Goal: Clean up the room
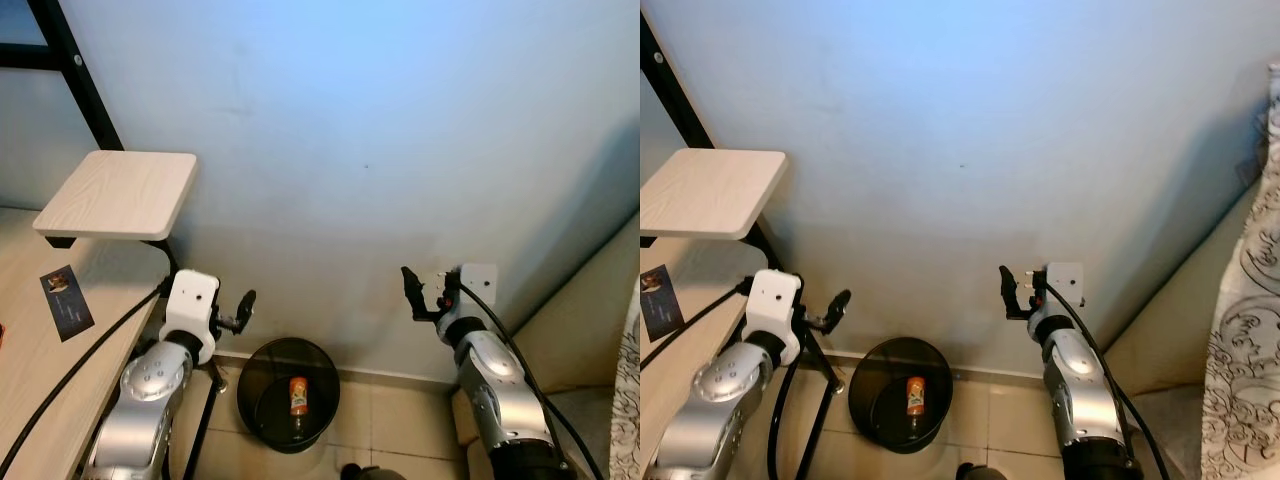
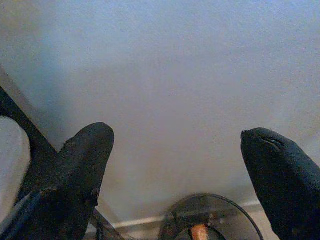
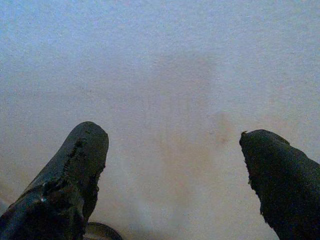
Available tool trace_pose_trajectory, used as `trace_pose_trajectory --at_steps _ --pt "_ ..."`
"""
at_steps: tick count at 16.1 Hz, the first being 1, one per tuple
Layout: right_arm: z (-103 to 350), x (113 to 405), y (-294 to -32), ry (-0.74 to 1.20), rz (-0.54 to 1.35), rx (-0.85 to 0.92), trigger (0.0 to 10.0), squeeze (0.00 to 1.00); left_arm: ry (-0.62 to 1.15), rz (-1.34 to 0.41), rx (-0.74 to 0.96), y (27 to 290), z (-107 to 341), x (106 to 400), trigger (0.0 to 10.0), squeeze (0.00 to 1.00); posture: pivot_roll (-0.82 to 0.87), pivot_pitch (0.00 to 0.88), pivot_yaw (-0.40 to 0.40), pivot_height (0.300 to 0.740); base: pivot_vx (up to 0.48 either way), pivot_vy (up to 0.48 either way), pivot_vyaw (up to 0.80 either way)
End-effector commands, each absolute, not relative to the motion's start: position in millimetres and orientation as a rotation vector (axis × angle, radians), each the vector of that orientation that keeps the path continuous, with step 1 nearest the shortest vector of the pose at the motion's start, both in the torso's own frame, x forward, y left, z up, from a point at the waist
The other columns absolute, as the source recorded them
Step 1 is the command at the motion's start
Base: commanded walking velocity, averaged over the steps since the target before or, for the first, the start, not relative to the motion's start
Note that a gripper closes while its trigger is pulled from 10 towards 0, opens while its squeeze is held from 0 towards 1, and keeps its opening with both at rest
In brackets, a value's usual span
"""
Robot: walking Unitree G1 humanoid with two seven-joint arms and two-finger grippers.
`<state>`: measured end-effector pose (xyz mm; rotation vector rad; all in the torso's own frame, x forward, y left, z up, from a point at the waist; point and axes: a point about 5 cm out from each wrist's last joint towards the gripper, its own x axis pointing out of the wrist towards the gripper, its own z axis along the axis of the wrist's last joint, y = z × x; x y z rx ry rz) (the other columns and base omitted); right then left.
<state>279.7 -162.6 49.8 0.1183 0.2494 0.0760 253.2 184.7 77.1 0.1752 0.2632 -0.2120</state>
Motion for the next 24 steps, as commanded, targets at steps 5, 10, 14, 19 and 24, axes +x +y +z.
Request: trace_pose_trajectory --at_steps 5,10,14,19,24 --pt "51.3 282.2 -160.4 0.327 0.136 0.074 10.0 1.0 0.262 -0.244 0.237 183.8 79.8 260.1 10.0 0.0 -0.01 0.0 0.011 0.74 0.0 0.0 -0.75" --pt "58.4 285.9 -176.1 0.292 0.05 0.131 10.0 1.0 0.259 -0.236 0.221 181.4 79.3 260.0 10.0 0.0 0.0 0.0 0.004 0.74 0.0 0.0 -0.76" --pt "52.4 279.4 -169.5 0.292 0.016 0.163 10.0 1.0 0.24 -0.205 0.208 185.9 83.4 260.5 10.0 0.0 0.01 0.0 0.007 0.74 0.0 0.0 -0.75" --pt "50.2 274.8 -166.8 0.292 -0.001 0.179 10.0 1.0 0.242 -0.182 0.184 189.6 85.0 256.9 10.0 0.0 0.02 0.0 0.014 0.74 0.0 0.0 -0.76" --pt "47.8 274.1 -160.8 0.296 0.008 0.187 10.0 1.0 0.238 -0.187 0.206 189.8 87.2 256.8 10.0 0.0 0.04 0.0 0.011 0.74 0.0 0.0 -0.76"
